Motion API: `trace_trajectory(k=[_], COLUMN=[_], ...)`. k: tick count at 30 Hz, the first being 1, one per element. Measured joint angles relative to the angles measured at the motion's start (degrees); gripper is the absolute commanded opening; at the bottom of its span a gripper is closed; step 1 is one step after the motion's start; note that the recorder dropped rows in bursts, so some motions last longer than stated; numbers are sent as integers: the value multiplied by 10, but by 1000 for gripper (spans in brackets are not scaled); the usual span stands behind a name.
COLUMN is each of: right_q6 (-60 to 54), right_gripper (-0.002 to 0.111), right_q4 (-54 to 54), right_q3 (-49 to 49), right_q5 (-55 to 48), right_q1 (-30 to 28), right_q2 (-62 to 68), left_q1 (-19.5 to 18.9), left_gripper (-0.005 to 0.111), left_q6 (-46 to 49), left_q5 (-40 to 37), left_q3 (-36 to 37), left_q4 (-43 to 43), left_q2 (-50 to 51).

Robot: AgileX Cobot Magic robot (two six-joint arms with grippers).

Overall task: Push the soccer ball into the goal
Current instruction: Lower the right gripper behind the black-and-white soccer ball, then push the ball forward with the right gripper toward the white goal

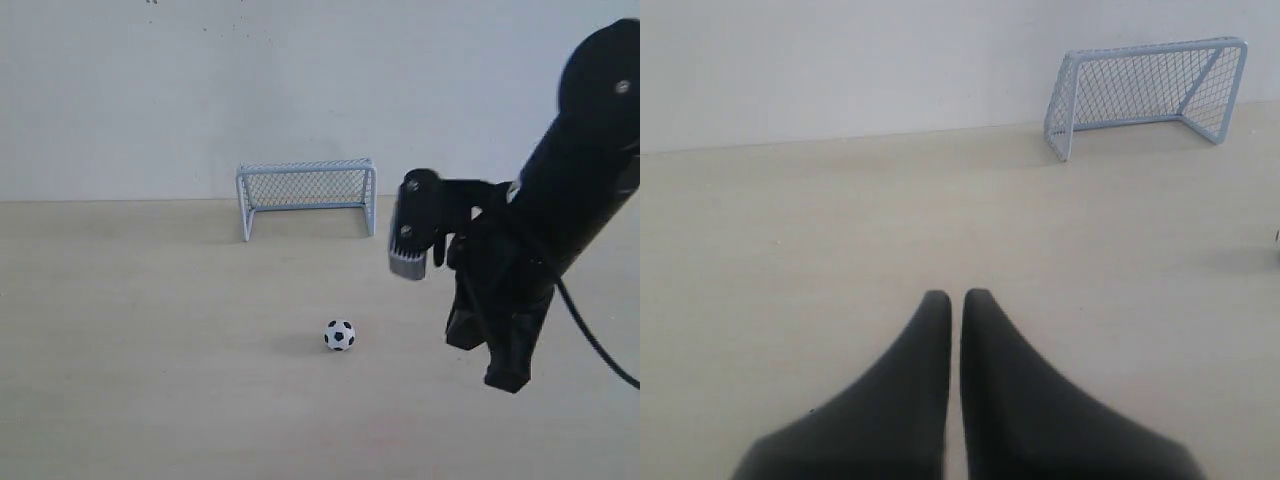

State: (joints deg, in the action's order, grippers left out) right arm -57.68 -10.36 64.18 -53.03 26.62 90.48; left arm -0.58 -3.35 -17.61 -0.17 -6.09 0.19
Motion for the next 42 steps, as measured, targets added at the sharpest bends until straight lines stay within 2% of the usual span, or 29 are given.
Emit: trace_trajectory(k=[7, 21, 26, 33, 42], right_q6=[-73, -252, -277, -313, -337], right_gripper=[0, 0, 0, 0, 0], right_q4=[9, -62, -77, -86, -94], right_q3=[62, 82, 82, 82, 82], right_q5=[-16, 67, 87, 177, 193], right_q1=[45, 47, 51, 53, 53], right_q2=[97, 181, 212, 235, 262], left_q1=[0, 0, 0, 0, 0], left_gripper=[4, 4, 4, 4, 4], left_q6=[0, 0, 0, 0, 0], left_q5=[0, 0, 0, 0, 0], left_q3=[0, 0, 0, 0, 0], left_q4=[0, 0, 0, 0, 0], left_q2=[0, 0, 0, 0, 0])
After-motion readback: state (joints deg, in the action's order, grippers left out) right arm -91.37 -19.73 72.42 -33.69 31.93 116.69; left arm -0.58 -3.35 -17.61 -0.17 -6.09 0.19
